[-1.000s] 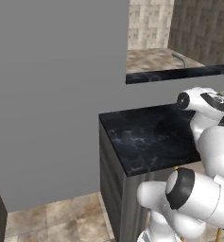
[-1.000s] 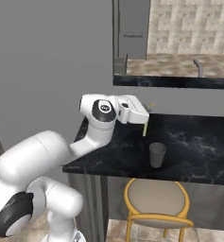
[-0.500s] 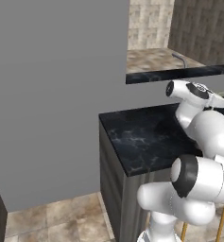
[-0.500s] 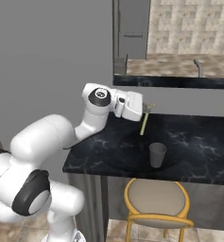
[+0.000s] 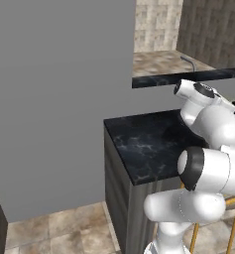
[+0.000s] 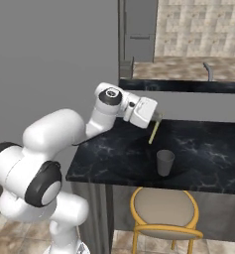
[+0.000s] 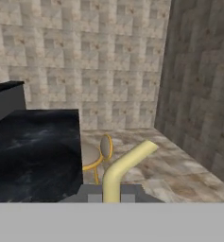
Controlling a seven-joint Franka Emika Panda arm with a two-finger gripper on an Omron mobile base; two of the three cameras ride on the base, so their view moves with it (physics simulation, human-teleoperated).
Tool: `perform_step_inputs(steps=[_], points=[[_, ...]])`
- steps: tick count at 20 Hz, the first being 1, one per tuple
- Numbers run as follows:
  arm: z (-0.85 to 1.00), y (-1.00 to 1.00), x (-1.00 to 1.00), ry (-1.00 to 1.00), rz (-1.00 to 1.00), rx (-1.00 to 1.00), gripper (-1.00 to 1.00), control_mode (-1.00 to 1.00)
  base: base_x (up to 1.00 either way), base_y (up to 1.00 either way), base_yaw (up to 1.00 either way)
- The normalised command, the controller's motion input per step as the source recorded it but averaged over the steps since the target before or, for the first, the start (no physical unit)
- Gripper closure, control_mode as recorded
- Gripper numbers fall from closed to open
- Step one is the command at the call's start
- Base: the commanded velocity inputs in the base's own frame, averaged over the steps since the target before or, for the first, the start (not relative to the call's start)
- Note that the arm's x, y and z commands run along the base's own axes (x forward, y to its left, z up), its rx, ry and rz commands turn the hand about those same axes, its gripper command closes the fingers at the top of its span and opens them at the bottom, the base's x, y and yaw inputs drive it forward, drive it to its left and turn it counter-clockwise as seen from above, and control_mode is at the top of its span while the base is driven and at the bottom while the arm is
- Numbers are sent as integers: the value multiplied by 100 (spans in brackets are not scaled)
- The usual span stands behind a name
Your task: Take a straw from the drawer in front and place it inside the glass cup on the dining counter.
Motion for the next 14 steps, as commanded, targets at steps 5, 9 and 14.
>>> perform_step_inputs(steps=[5,9,14], points=[[-18,-6,-8,0,-6,3,100,-100,0,0,0],[-14,-11,-11,0,-1,3,100,-100,0,0,0],[-5,-21,-22,-1,0,2,100,-100,0,0,0]])
